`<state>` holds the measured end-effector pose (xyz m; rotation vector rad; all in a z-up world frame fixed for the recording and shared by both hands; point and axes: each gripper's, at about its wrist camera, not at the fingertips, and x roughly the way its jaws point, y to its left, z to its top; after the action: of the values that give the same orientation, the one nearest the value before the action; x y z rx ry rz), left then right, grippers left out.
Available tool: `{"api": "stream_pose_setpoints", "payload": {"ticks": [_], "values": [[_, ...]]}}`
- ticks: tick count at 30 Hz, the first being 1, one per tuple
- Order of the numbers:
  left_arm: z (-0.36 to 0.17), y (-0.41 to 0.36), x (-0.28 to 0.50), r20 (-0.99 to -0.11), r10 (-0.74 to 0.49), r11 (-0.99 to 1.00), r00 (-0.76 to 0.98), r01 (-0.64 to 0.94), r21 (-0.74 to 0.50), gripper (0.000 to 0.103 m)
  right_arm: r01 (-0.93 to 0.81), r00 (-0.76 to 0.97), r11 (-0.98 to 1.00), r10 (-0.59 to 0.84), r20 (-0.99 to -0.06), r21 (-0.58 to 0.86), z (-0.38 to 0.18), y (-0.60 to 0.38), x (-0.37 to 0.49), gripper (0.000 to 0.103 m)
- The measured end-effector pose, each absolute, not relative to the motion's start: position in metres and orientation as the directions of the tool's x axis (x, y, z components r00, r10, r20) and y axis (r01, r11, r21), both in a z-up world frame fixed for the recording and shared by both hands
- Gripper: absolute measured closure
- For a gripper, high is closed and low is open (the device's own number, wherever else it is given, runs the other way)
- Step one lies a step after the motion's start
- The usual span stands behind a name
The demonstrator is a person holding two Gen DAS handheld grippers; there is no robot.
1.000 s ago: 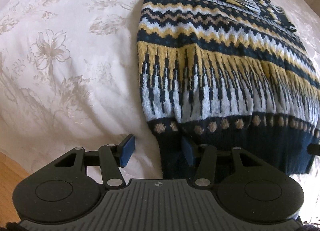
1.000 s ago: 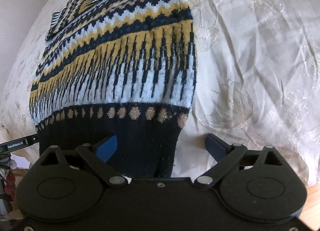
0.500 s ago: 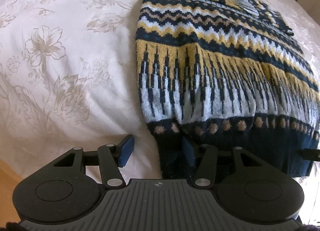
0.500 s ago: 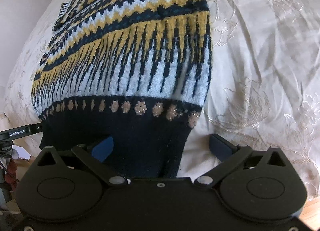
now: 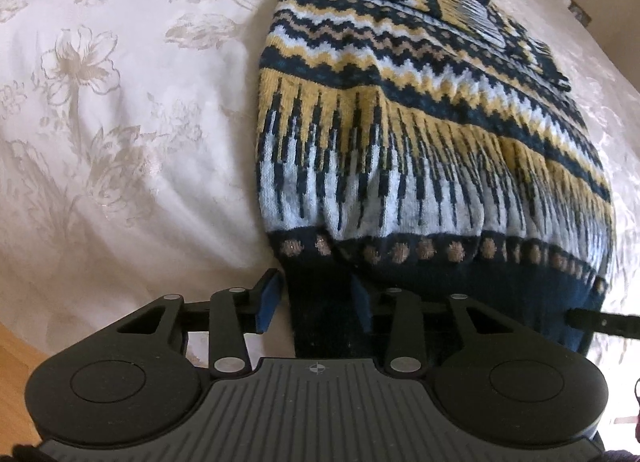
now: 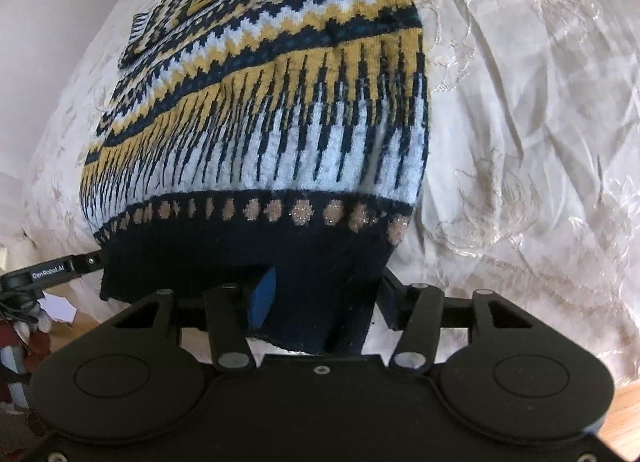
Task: Fold small clothes
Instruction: 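Grasp the hem with both tools and fold it up over the collar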
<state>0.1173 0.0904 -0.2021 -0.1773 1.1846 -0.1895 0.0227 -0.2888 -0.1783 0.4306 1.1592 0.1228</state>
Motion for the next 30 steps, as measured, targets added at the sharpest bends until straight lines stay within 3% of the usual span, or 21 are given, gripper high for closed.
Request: {"api": "stream_pose_setpoints", "payload": {"ticks": [2,3,4,6,7,8,19,30], "values": [[-0.203,0.091,0.121,-0.897,-0.263,0.964,0.354,0.053,-0.262,0.069,0.127,0.401,0.912,0.312,-0.861,0.389,-0.179,-0.289,0.024,0.041],[-0.203,0.091,0.122,-0.895,-0.276,0.96,0.351,0.065,-0.271,0.075,0.126,0.399,0.912,0.313,-0.862,0.39,-0.179,-0.29,0.024,0.041],[-0.203,0.091,0.122,-0.896,-0.283,0.959,0.344,0.081,-0.272,0.09,0.126,0.398,0.912,0.315,-0.862,0.391,-0.179,-0.29,0.024,0.041],[-0.199,0.089,0.12,-0.896,-0.273,0.962,0.351,0.101,-0.254,0.094,0.121,0.397,0.908,0.326,-0.858,0.401,-0.178,-0.292,0.022,0.045],[-0.195,0.089,0.118,-0.892,-0.278,0.961,0.357,0.105,-0.257,0.094,0.118,0.397,0.903,0.339,-0.853,0.414,-0.177,-0.292,0.022,0.06],[-0.191,0.091,0.115,-0.886,-0.284,0.959,0.368,0.103,-0.265,0.094,0.121,0.394,0.896,0.351,-0.85,0.426,-0.176,-0.294,0.022,0.088],[-0.108,0.106,0.117,-0.763,-0.391,0.914,0.515,0.12,-0.387,0.099,0.047,0.518,0.854,0.422,-0.743,0.518,-0.115,-0.302,0.009,0.089],[-0.07,0.11,0.171,-0.673,-0.422,0.888,0.608,0.128,-0.442,0.099,0.053,0.684,0.797,0.41,-0.604,0.602,-0.06,-0.313,0.049,0.089]]}}
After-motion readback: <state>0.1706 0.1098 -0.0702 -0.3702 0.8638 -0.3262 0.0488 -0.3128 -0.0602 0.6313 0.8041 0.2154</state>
